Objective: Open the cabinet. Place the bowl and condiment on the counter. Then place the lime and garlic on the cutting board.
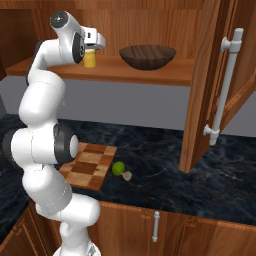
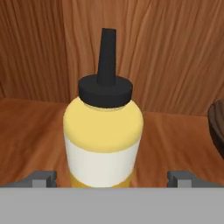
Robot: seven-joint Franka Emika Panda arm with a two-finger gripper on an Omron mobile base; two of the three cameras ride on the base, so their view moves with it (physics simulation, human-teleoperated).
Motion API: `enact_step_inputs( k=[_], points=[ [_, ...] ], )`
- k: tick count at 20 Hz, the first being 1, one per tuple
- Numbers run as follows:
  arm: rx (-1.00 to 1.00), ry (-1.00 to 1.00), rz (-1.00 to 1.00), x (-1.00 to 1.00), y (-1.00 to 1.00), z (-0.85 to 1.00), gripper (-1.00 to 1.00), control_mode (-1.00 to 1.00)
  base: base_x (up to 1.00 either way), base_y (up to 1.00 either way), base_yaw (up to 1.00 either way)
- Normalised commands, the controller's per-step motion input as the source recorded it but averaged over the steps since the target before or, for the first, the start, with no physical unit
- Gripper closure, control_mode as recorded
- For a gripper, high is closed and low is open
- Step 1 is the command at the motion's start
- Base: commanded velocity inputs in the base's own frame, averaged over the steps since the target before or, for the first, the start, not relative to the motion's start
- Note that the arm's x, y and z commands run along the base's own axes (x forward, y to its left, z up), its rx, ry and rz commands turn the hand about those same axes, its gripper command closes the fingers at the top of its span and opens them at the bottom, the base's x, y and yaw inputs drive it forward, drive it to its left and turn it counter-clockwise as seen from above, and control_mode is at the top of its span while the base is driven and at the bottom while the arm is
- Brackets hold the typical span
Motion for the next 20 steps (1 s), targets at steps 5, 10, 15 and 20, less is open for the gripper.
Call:
enact_step_inputs(
  k=[5, 10, 15, 20],
  points=[
    [0.00, 0.00, 0.01, 0.27, 0.09, -0.07, -1.00, -1.00, 0.00, 0.00, 0.00],
    [0.00, 0.00, 0.00, 0.24, 0.04, -0.07, -1.00, -1.00, 0.00, 0.00, 0.00],
    [0.00, 0.00, 0.00, 0.13, 0.01, -0.01, 1.00, -1.00, 0.00, 0.00, 0.00],
    [0.00, 0.00, 0.00, -0.06, 0.00, 0.00, 1.00, -1.00, 0.00, 0.00, 0.00]
  ],
)
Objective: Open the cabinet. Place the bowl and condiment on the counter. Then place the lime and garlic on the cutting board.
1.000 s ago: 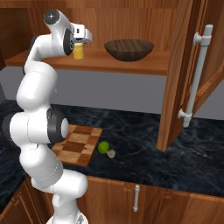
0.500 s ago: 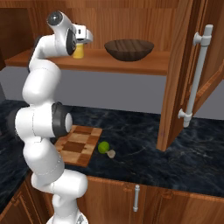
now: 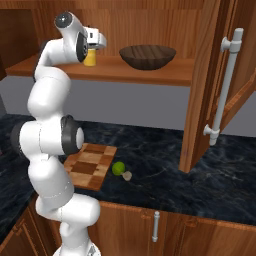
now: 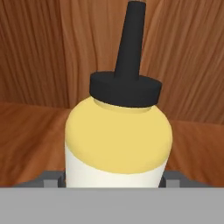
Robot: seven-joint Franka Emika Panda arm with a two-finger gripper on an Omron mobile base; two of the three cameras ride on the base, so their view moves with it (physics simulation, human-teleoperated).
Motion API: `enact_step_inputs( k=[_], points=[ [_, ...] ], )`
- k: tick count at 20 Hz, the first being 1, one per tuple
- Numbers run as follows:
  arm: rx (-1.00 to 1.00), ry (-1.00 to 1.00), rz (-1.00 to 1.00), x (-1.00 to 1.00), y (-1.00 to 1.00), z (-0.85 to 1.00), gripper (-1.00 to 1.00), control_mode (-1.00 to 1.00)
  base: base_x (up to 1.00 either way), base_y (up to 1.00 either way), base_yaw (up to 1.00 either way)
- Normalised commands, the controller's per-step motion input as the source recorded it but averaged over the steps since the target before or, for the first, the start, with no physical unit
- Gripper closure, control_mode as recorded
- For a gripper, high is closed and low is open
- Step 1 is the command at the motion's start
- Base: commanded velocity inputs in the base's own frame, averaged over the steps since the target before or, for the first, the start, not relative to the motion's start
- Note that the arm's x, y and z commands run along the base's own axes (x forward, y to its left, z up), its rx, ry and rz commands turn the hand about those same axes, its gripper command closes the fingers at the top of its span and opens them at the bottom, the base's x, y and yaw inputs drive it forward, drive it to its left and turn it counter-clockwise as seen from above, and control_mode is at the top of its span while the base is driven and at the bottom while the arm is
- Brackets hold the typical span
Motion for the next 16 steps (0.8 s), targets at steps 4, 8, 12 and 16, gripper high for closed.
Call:
enact_step_inputs(
  k=[4, 8, 12, 16],
  points=[
    [0.00, -0.03, 0.00, -0.74, 0.19, -0.03, 1.00, -1.00, 0.00, 0.00, 0.00],
    [0.00, -0.09, 0.00, -1.00, 0.34, -0.17, 1.00, -1.00, 0.00, 0.00, 0.00],
    [0.00, -0.04, 0.00, -1.00, 0.21, -0.12, 1.00, -1.00, 0.00, 0.00, 0.00],
    [0.00, -0.02, 0.00, -1.00, 0.02, -0.02, 1.00, -1.00, 0.00, 0.00, 0.00]
  ],
)
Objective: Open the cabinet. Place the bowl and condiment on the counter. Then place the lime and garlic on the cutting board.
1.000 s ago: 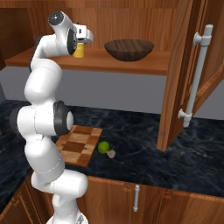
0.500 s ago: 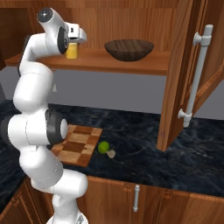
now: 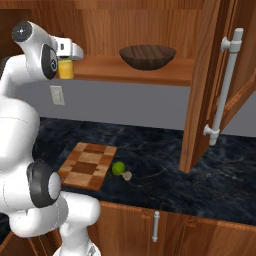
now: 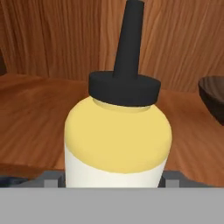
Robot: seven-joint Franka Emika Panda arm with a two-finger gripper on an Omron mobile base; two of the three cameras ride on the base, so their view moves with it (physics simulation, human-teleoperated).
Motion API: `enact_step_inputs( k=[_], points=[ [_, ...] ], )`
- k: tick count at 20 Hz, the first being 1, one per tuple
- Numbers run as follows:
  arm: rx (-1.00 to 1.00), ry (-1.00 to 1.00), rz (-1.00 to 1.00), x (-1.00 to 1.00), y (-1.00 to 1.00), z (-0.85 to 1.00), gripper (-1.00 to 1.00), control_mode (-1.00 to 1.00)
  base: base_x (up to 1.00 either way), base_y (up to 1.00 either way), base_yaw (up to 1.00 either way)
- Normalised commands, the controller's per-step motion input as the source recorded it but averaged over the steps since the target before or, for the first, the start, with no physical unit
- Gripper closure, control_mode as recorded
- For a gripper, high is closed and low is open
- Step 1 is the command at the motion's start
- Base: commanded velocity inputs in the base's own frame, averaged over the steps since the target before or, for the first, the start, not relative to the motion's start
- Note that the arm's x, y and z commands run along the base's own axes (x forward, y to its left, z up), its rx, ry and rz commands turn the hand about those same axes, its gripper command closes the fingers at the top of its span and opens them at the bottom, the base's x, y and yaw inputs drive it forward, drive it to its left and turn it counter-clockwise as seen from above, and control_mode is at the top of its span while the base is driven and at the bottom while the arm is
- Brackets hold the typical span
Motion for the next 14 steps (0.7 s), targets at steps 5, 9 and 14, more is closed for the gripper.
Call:
enact_step_inputs(
  k=[5, 9, 14],
  points=[
    [0.00, 0.00, 0.00, -1.00, 0.00, 0.00, 1.00, -1.00, 0.00, 0.00, 0.00],
    [0.00, 0.00, 0.00, -1.00, -0.01, -0.14, 1.00, -1.00, 0.00, 0.00, 0.00],
    [0.00, 0.00, 0.00, -1.00, -0.26, -0.44, 1.00, -1.00, 0.00, 0.00, 0.00]
  ],
)
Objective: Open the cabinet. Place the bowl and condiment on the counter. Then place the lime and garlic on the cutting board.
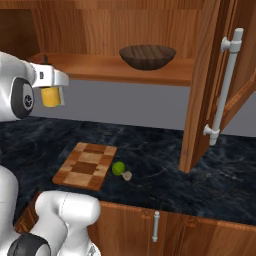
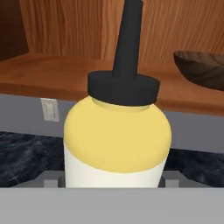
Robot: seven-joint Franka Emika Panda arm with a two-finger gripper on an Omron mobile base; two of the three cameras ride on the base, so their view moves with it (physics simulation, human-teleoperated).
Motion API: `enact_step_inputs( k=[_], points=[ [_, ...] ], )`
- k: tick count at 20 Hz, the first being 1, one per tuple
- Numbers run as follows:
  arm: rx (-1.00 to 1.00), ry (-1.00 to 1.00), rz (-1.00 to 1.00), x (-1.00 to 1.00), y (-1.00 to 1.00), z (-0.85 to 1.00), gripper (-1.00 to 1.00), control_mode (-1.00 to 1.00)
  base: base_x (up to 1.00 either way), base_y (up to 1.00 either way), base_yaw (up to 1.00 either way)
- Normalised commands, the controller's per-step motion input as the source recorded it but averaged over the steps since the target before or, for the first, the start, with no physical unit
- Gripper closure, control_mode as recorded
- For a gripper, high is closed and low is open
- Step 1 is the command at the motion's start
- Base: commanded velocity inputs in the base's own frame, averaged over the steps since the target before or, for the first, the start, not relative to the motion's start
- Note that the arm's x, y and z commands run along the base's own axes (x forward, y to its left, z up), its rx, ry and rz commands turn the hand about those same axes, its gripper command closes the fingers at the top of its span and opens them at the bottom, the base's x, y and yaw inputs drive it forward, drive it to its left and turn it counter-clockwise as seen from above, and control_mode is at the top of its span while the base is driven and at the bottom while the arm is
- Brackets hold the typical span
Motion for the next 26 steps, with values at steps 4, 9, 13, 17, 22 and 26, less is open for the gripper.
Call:
enact_step_inputs(
  k=[4, 9, 13, 17, 22, 26],
  points=[
    [0.00, 0.00, 0.00, -1.00, -0.62, -0.64, 1.00, -1.00, 0.00, 0.00, 0.00],
    [0.00, 0.02, 0.00, -0.73, -0.87, -0.72, 1.00, -1.00, 0.00, 0.00, 0.00],
    [0.03, 0.00, 0.00, 0.04, -1.00, -0.72, 1.00, -1.00, 0.00, 0.00, 0.00],
    [0.00, 0.00, 0.02, 0.63, -0.75, -0.61, 1.00, -1.00, 0.00, 0.00, 0.00],
    [-0.04, -0.02, 0.03, 0.68, -0.41, -0.68, 1.00, -1.00, 0.00, 0.00, 0.00],
    [-0.09, -0.01, 0.01, 0.81, -0.18, -0.85, 1.00, -1.00, 0.00, 0.00, 0.00]
  ],
)
